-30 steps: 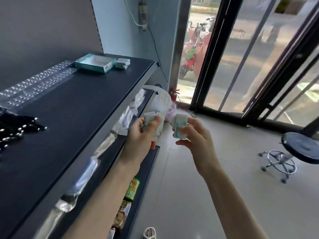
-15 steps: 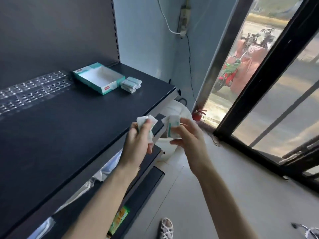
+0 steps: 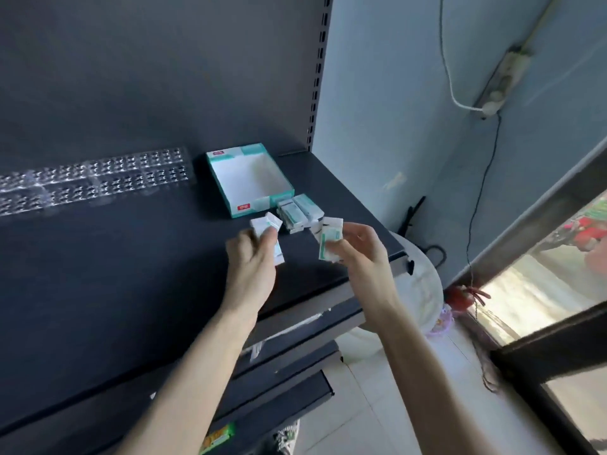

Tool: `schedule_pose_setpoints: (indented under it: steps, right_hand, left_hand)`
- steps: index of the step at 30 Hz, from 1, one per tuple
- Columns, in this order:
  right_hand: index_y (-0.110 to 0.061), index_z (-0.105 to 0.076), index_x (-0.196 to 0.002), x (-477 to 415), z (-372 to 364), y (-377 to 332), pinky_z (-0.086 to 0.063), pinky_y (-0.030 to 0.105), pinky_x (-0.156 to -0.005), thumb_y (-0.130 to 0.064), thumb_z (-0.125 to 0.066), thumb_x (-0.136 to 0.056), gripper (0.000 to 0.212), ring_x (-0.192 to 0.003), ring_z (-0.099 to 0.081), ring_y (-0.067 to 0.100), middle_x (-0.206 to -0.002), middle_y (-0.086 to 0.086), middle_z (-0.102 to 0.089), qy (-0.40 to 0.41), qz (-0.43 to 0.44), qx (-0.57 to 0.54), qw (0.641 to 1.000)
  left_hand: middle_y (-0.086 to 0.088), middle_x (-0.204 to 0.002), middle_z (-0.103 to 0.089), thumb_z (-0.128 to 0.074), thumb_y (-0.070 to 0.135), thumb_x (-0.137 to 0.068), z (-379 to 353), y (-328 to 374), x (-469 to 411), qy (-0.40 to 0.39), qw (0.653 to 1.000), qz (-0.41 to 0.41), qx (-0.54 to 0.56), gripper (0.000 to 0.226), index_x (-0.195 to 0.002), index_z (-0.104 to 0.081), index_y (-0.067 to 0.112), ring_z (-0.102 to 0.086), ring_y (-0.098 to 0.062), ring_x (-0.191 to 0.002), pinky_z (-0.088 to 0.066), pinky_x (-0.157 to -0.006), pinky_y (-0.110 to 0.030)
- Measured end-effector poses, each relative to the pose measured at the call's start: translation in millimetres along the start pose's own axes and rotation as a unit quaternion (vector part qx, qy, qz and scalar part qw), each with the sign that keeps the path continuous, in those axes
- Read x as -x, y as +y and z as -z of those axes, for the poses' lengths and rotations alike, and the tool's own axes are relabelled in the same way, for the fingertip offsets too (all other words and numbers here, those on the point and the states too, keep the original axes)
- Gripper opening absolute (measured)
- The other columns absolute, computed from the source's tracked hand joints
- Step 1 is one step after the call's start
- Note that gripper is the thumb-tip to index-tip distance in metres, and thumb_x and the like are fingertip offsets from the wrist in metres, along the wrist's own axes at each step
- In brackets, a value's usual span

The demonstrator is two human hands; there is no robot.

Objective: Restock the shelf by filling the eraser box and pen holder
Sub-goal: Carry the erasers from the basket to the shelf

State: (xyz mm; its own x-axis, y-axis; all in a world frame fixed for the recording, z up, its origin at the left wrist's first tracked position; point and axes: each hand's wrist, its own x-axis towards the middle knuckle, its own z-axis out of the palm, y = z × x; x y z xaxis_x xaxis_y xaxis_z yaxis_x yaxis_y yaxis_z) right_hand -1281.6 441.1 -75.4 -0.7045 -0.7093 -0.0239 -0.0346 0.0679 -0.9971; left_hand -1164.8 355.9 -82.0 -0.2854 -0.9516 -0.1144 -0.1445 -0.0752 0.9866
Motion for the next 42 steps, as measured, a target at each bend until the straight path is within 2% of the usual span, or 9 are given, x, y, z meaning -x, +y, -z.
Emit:
schedule_pose_setpoints:
  steps: [3, 9, 16, 20, 24, 28, 32, 39, 42]
  right_hand:
    - [-0.015, -0.056, -0.109, -37.5, 1.9, 1.2, -0.046, 0.012, -0.068, -0.013, -0.061, -0.085, 0.024, -0.082, -0.062, -0.003, -0.101, -0.008, -0.067, -0.006, 0.011, 0.013, 1.000]
    - [-0.015, -0.057, -0.106, -101.1, 3.0, 6.4, -0.043, 0.017, -0.072, -0.016, -0.066, -0.083, 0.024, -0.082, -0.058, 0.000, -0.094, -0.010, -0.063, -0.014, 0.029, 0.079, 0.996]
    - [-0.019, -0.058, -0.090, -131.3, 8.2, 15.9, -0.041, 0.008, -0.063, -0.018, -0.064, -0.084, 0.009, -0.077, -0.058, 0.004, -0.084, -0.012, -0.062, -0.091, 0.055, 0.161, 0.981]
    - [-0.017, -0.060, -0.085, -139.1, 10.0, 21.5, -0.042, 0.015, -0.062, -0.024, -0.062, -0.084, 0.007, -0.071, -0.055, 0.010, -0.076, -0.005, -0.062, -0.135, 0.072, 0.190, 0.970]
    - [-0.016, -0.060, -0.078, -140.4, 10.3, 32.3, -0.042, 0.034, -0.080, -0.029, -0.055, -0.086, 0.016, -0.089, -0.049, 0.024, -0.084, 0.000, -0.056, -0.118, 0.135, 0.237, 0.955]
    - [-0.034, -0.045, -0.063, -137.7, 9.7, 30.7, -0.039, 0.035, -0.078, -0.028, -0.054, -0.088, 0.027, -0.091, -0.045, 0.022, -0.085, 0.006, -0.056, -0.112, 0.145, 0.254, 0.950]
    - [-0.019, -0.059, -0.098, -139.5, 11.5, 31.6, -0.045, 0.038, -0.078, -0.027, -0.056, -0.089, 0.013, -0.087, -0.056, 0.024, -0.087, -0.002, -0.064, -0.107, 0.137, 0.216, 0.961]
    - [-0.020, -0.066, -0.108, -135.4, 11.6, 27.8, -0.044, 0.034, -0.083, -0.023, -0.051, -0.092, 0.023, -0.094, -0.056, 0.021, -0.098, -0.002, -0.061, -0.122, 0.163, 0.244, 0.948]
    - [-0.022, -0.066, -0.111, -134.3, 11.2, 26.4, -0.044, 0.032, -0.080, -0.024, -0.049, -0.093, 0.024, -0.090, -0.057, 0.018, -0.096, -0.002, -0.060, -0.130, 0.167, 0.255, 0.943]
  left_hand:
    - [-0.010, -0.092, -0.059, -0.053, 0.029, -0.093, -10.4, -1.7, -28.4, 0.050, 0.997, -0.044, -0.034, 0.027, -0.089, -0.060, 0.003, -0.052, -0.010, -0.068, -0.039, -0.055, -0.009]
    - [-0.002, -0.085, -0.064, -0.056, 0.043, -0.090, -22.9, -8.6, -48.0, 0.113, 0.985, -0.047, -0.126, 0.032, -0.085, -0.059, 0.012, -0.059, -0.026, -0.085, -0.047, -0.089, -0.047]
    - [0.016, -0.071, -0.059, -0.068, 0.040, -0.083, -39.6, -2.9, -43.4, 0.201, 0.961, -0.064, -0.177, 0.030, -0.092, -0.056, 0.014, -0.062, -0.019, -0.077, -0.049, -0.079, -0.040]
    - [0.008, -0.070, -0.061, -0.065, 0.041, -0.084, -48.7, -2.4, -41.1, 0.235, 0.947, -0.075, -0.208, 0.031, -0.086, -0.060, 0.010, -0.062, -0.024, -0.074, -0.048, -0.073, -0.038]
    - [-0.006, -0.082, -0.052, -0.062, 0.041, -0.086, -51.7, -8.6, -44.2, 0.270, 0.924, -0.069, -0.260, 0.031, -0.077, -0.058, 0.011, -0.048, -0.024, -0.079, -0.037, -0.072, -0.033]
    - [-0.008, -0.076, -0.048, -0.053, 0.042, -0.091, -51.4, -13.5, -44.0, 0.275, 0.909, -0.061, -0.306, 0.040, -0.069, -0.054, 0.009, -0.049, -0.030, -0.079, -0.030, -0.067, -0.031]
    - [-0.007, -0.082, -0.055, -0.051, 0.032, -0.094, -51.1, -13.0, -38.6, 0.269, 0.916, -0.080, -0.286, 0.031, -0.088, -0.066, 0.005, -0.055, -0.027, -0.079, -0.040, -0.071, -0.033]
    - [-0.003, -0.096, -0.052, -0.049, 0.022, -0.097, -51.2, -12.5, -39.5, 0.236, 0.922, -0.103, -0.290, 0.027, -0.114, -0.067, 0.011, -0.060, -0.030, -0.086, -0.047, -0.085, -0.042]
    - [0.000, -0.091, -0.046, -0.044, 0.024, -0.099, -51.7, -12.4, -41.6, 0.232, 0.920, -0.086, -0.304, 0.029, -0.110, -0.067, 0.010, -0.058, -0.031, -0.086, -0.045, -0.084, -0.044]
